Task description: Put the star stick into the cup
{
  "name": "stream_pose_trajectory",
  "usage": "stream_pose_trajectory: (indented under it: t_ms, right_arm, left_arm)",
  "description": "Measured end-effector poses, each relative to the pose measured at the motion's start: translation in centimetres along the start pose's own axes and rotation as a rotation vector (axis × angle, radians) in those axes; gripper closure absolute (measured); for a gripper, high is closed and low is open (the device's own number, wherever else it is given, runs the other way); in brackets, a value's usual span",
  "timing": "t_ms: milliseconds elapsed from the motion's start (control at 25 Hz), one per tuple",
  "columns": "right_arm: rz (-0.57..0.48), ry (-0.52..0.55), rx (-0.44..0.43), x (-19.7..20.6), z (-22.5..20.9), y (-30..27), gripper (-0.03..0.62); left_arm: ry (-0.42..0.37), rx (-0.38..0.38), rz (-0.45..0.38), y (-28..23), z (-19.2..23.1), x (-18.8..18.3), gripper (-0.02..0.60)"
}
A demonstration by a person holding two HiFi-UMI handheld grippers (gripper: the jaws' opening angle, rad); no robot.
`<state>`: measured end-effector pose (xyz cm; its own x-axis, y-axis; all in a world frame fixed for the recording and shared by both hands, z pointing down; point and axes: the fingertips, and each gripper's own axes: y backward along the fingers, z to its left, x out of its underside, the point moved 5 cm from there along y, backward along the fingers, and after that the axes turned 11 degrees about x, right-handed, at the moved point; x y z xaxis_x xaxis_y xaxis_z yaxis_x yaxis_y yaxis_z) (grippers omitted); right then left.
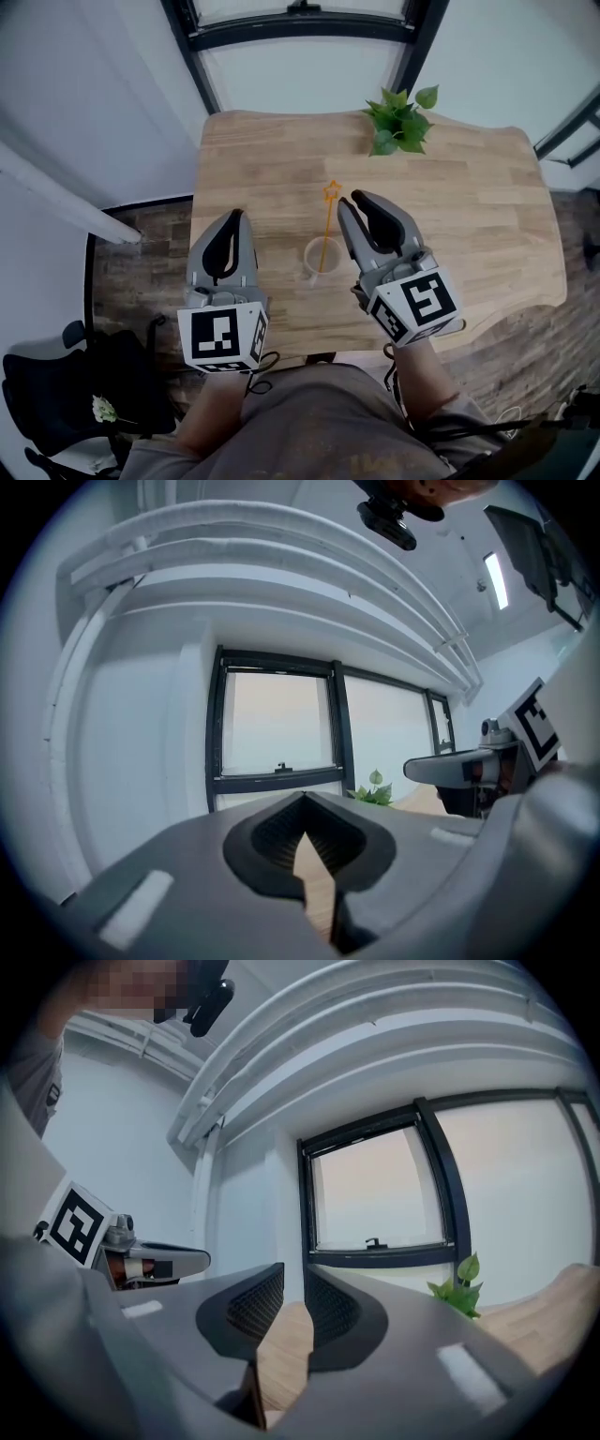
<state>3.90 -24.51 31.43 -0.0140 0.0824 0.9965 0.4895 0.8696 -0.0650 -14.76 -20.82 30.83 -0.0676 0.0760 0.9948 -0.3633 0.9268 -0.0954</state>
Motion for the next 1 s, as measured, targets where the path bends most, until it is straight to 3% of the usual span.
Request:
stream_pose_trajectory:
  t_ms: [160, 360, 1000]
  right_arm:
    - [-0.065, 0.035, -0.005, -2.5, 0.9, 1.5, 0.498]
    - [-0.107, 0.041, 0.009, -4.5, 1.5, 3.1, 0.57]
    - [-0.158, 0.051, -0.014, -5.9, 3.0, 4.6, 0.571]
  left_arm:
    - [-0.018, -0.007, -0.049, 1.0, -0.4, -2.0, 0.581]
    - [-0.035, -0.009, -0.086, 1.9, -1.1, -3.1, 0.581]
    - [-0.049, -0.003, -0.1, 3.0, -1.8, -3.8, 0.581]
